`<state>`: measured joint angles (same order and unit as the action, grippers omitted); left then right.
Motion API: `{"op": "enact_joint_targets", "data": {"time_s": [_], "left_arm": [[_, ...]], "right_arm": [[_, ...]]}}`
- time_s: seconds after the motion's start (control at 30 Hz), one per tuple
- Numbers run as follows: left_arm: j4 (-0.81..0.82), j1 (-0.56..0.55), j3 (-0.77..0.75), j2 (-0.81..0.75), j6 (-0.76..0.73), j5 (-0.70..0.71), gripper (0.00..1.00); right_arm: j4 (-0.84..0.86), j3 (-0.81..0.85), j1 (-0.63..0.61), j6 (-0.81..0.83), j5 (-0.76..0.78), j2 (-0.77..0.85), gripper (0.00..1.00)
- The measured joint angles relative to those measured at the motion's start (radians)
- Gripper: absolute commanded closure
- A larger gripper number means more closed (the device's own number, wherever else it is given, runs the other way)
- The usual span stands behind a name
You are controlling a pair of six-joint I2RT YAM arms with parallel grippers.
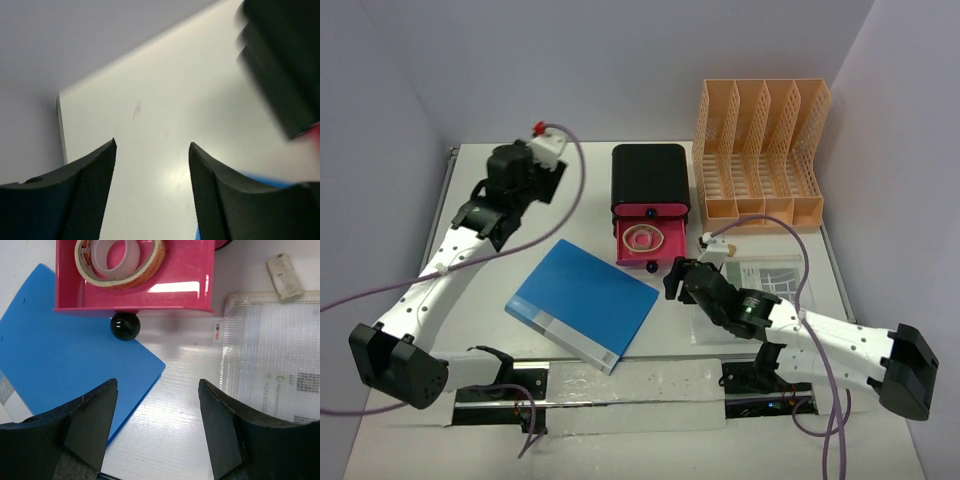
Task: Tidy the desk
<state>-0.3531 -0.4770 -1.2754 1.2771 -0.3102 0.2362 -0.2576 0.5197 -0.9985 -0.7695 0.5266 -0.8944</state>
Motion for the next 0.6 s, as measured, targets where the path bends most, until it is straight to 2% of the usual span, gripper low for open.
{"op": "enact_joint_targets", "data": {"time_s": [0.13,0.23,0.33,0.47,0.6], "left_arm": [[0.0,0.24,0.241,-0.051,0.008,-0.054,0.21],[-0.023,0.37,0.402,-0.061,0.008,-0.112,0.19],[-0.039,0.48,0.489,-0.071,0.007,-0.159,0.17],[-0.026,0.56,0.572,-0.136,-0.01,-0.209,0.15],[-0.01,0.566,0.631,-0.214,-0.018,-0.257,0.15]], "right_arm": [[0.058,0.055,0.0,0.025,-0.007,-0.144,0.29],[0.099,0.112,0.0,0.041,-0.018,-0.251,0.32],[0.132,0.152,0.0,0.051,-0.022,-0.332,0.33],[0.16,0.188,0.002,0.058,-0.023,-0.422,0.34],[0.179,0.202,0.005,0.065,-0.023,-0.486,0.4]]}}
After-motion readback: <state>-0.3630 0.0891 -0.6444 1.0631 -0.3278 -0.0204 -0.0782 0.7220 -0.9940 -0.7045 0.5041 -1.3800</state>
